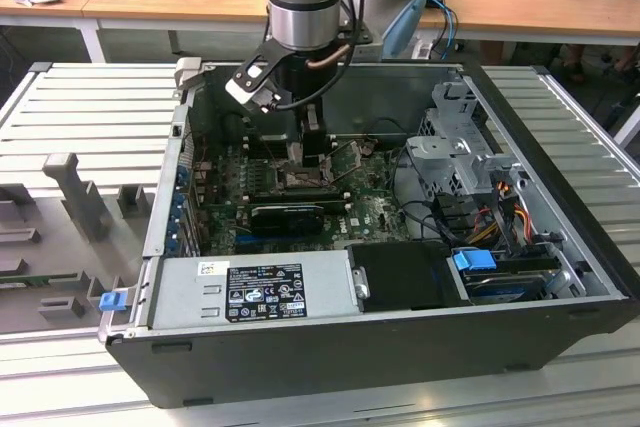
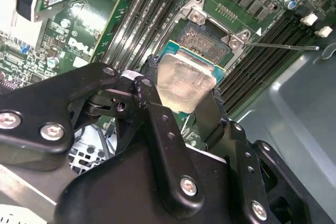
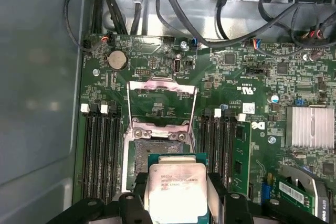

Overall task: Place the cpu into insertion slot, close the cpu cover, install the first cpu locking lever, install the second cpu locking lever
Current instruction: 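Place the cpu into insertion slot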

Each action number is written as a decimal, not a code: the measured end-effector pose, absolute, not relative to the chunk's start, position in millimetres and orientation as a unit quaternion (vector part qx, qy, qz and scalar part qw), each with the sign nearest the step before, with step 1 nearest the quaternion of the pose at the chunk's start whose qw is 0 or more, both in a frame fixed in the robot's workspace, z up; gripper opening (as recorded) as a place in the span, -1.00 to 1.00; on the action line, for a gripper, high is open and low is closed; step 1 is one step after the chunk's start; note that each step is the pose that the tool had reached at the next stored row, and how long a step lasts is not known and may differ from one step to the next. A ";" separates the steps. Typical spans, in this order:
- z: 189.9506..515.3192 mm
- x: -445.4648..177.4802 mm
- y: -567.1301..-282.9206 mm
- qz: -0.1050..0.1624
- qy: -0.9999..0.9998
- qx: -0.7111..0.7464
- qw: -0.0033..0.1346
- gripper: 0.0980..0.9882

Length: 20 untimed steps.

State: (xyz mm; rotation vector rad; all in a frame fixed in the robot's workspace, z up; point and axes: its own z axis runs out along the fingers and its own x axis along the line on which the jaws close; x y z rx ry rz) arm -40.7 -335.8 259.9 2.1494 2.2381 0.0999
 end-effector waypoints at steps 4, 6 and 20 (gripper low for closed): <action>251.4 -40.9 -333.6 0.032 0.716 0.697 0.019 -0.03; 247.7 -41.6 -333.5 0.032 0.716 0.697 0.019 -0.03; 225.5 -45.7 -326.6 0.033 0.707 0.706 0.018 -0.03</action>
